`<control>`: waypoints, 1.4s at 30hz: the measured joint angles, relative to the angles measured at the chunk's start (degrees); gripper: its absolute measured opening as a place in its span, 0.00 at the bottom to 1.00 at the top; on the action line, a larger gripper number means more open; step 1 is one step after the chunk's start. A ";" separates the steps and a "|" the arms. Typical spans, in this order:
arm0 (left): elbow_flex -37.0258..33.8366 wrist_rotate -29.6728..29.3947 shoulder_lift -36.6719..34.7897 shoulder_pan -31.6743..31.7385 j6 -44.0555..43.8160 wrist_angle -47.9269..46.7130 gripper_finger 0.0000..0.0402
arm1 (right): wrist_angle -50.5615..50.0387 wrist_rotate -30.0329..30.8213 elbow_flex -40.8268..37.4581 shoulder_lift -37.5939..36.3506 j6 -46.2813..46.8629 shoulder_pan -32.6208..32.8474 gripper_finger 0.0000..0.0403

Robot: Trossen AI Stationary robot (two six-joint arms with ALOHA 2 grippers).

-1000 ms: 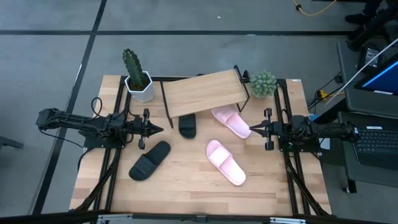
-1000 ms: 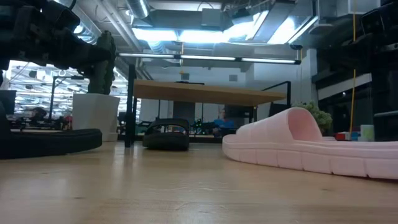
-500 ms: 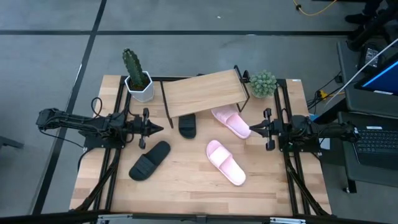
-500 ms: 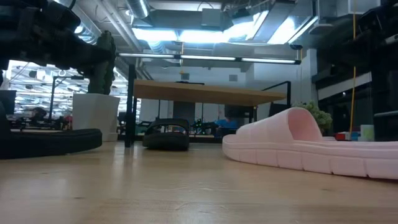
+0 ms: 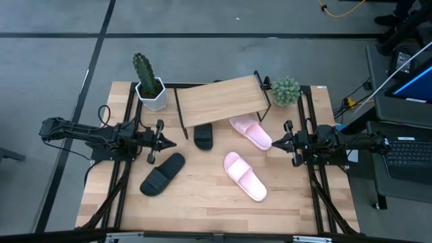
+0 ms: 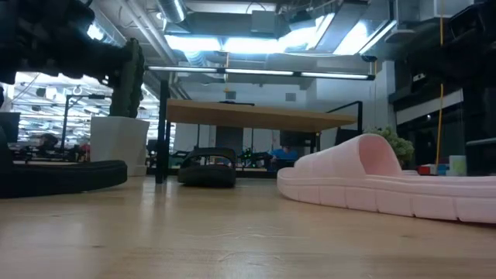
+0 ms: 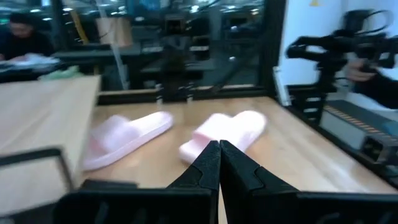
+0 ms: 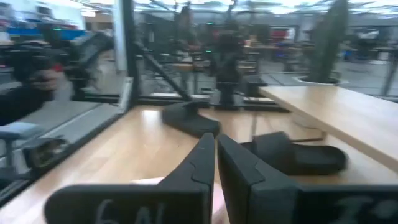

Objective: Pick and place slides into the shelf
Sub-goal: Put the top black slide on the shelf

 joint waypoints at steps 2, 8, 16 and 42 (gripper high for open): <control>0.77 -0.69 -0.02 0.00 0.24 0.02 0.00 | 0.53 0.36 0.00 0.01 0.08 0.00 0.03; 2.86 -12.35 0.26 0.02 2.92 -0.32 0.00 | 6.46 9.56 0.00 0.03 -1.49 0.00 0.02; 9.57 -13.21 4.40 0.02 5.76 -6.39 0.00 | 7.41 10.96 1.90 1.45 -1.85 -0.04 0.01; 23.05 -9.97 19.18 -2.95 2.48 -12.72 0.00 | 7.07 10.99 14.46 20.73 -7.85 -0.04 0.02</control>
